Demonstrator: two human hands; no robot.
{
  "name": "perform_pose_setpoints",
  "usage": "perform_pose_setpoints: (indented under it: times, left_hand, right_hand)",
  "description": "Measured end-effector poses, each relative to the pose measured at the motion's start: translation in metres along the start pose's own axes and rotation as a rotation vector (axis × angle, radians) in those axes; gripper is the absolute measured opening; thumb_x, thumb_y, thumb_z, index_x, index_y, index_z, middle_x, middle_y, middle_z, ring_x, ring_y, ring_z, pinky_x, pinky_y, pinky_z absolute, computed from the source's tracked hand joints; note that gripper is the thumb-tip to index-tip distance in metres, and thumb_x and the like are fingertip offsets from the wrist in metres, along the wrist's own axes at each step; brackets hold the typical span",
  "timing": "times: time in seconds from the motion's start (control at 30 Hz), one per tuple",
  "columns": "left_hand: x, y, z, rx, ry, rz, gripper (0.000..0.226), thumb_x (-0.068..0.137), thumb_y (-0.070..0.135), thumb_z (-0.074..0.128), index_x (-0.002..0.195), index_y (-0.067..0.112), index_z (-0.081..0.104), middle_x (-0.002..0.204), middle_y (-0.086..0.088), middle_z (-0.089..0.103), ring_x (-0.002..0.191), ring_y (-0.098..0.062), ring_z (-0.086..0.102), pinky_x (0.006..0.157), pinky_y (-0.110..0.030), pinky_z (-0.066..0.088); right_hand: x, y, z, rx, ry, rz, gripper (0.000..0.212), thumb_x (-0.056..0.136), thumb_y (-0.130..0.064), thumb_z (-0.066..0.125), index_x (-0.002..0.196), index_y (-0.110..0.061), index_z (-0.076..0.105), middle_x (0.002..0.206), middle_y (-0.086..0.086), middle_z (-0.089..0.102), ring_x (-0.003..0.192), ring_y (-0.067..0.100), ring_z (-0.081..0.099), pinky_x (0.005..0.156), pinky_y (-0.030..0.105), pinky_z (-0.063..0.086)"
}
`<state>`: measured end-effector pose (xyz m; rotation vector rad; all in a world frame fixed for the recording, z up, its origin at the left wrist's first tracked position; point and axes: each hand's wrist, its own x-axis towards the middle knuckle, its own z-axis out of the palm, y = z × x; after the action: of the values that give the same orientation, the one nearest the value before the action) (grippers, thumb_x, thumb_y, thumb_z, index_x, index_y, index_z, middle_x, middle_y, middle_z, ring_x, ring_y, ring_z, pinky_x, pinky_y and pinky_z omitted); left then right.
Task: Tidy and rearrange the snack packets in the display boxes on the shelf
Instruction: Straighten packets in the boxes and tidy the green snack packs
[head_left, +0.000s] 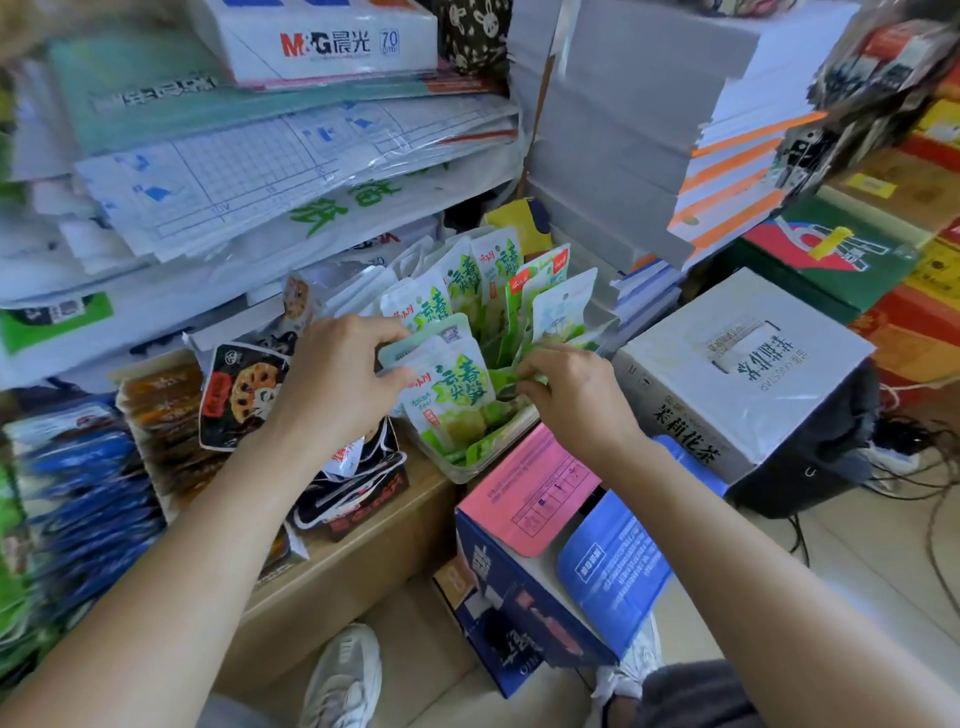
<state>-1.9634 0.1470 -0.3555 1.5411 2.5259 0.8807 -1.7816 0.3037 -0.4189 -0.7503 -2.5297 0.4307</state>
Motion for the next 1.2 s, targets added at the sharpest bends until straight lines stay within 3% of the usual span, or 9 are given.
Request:
perform_pose_setpoints:
  times: [0.17, 0.3, 0.4, 0.53, 0.67, 0.77, 0.87, 1.0, 1.2]
  left_hand:
    - [0.001, -0.003, -0.001, -0.054, -0.002, -0.035, 0.035, 0.080, 0.022, 0.084, 0.113, 0.015, 0.076, 0.080, -0.001, 0.073, 0.058, -0.022, 0.065, 0.062, -0.027, 0.047]
    - [0.003, -0.009, 0.004, -0.077, 0.012, -0.077, 0.043, 0.078, 0.027, 0.086, 0.118, 0.016, 0.074, 0.105, -0.002, 0.073, 0.088, -0.023, 0.068, 0.079, -0.032, 0.049]
    - [0.003, -0.006, 0.004, -0.116, 0.028, -0.087, 0.042, 0.076, 0.026, 0.087, 0.115, 0.016, 0.074, 0.099, 0.003, 0.070, 0.084, -0.016, 0.063, 0.079, -0.031, 0.046]
    - [0.002, -0.002, 0.000, -0.190, -0.012, -0.138, 0.030, 0.078, 0.018, 0.086, 0.107, 0.021, 0.076, 0.073, 0.016, 0.066, 0.068, -0.008, 0.066, 0.068, -0.028, 0.050]
    - [0.004, -0.003, -0.002, -0.312, -0.047, -0.167, 0.031, 0.077, 0.012, 0.086, 0.101, 0.027, 0.074, 0.077, 0.018, 0.068, 0.067, 0.001, 0.069, 0.073, -0.024, 0.058]
    - [0.005, -0.008, -0.003, -0.370, -0.076, -0.148, 0.030, 0.076, 0.013, 0.087, 0.100, 0.028, 0.075, 0.083, 0.014, 0.073, 0.072, -0.004, 0.071, 0.077, -0.028, 0.060]
    - [0.006, -0.013, -0.003, -0.386, -0.085, -0.133, 0.030, 0.078, 0.012, 0.085, 0.101, 0.027, 0.075, 0.088, 0.008, 0.075, 0.076, -0.006, 0.072, 0.081, -0.029, 0.060]
    - [0.004, -0.020, -0.005, -0.386, -0.095, -0.090, 0.035, 0.081, 0.009, 0.082, 0.112, 0.023, 0.074, 0.095, 0.005, 0.076, 0.076, 0.002, 0.069, 0.069, -0.006, 0.050]
    - [0.000, -0.017, -0.010, -0.378, -0.070, -0.004, 0.030, 0.094, 0.010, 0.066, 0.119, 0.026, 0.072, 0.103, 0.011, 0.072, 0.092, 0.009, 0.065, 0.075, -0.003, 0.047]
  right_hand:
    - [0.004, 0.007, -0.020, 0.112, 0.137, 0.096, 0.005, 0.087, -0.005, 0.070, 0.084, -0.009, 0.070, 0.072, -0.003, 0.065, 0.064, 0.008, 0.057, 0.063, 0.033, 0.048]
    - [0.005, 0.005, -0.048, 0.331, 0.292, 0.237, 0.006, 0.090, -0.010, 0.070, 0.085, -0.015, 0.069, 0.066, -0.018, 0.060, 0.059, -0.007, 0.057, 0.057, 0.009, 0.040]
    - [0.004, 0.002, -0.066, 0.506, 0.366, 0.291, 0.015, 0.090, -0.013, 0.071, 0.080, -0.023, 0.065, 0.065, -0.012, 0.066, 0.057, 0.008, 0.058, 0.057, 0.027, 0.049]
    - [0.004, -0.006, -0.077, 0.806, 0.374, 0.308, 0.012, 0.093, -0.011, 0.068, 0.082, -0.013, 0.065, 0.064, 0.001, 0.065, 0.054, 0.016, 0.055, 0.055, 0.029, 0.049]
    - [0.009, -0.022, -0.064, 0.969, 0.298, 0.283, 0.010, 0.093, -0.003, 0.065, 0.084, -0.005, 0.062, 0.064, 0.006, 0.065, 0.053, 0.015, 0.057, 0.054, 0.026, 0.051]
    - [0.013, -0.038, -0.046, 1.045, 0.218, 0.271, 0.011, 0.093, 0.000, 0.064, 0.084, -0.006, 0.061, 0.066, 0.004, 0.068, 0.056, 0.015, 0.061, 0.059, 0.026, 0.055]
    - [0.016, -0.043, -0.029, 1.020, 0.126, 0.279, 0.014, 0.091, 0.001, 0.066, 0.084, -0.008, 0.059, 0.064, 0.002, 0.068, 0.058, 0.017, 0.065, 0.066, 0.036, 0.060]
    - [0.017, -0.030, -0.012, 0.815, 0.002, 0.305, 0.014, 0.087, -0.002, 0.073, 0.080, -0.010, 0.063, 0.066, 0.006, 0.071, 0.062, 0.025, 0.071, 0.073, 0.049, 0.062]
    - [0.013, -0.027, -0.001, 0.758, -0.013, 0.342, 0.010, 0.084, -0.001, 0.076, 0.079, -0.004, 0.068, 0.068, 0.012, 0.073, 0.062, 0.025, 0.073, 0.069, 0.046, 0.063]
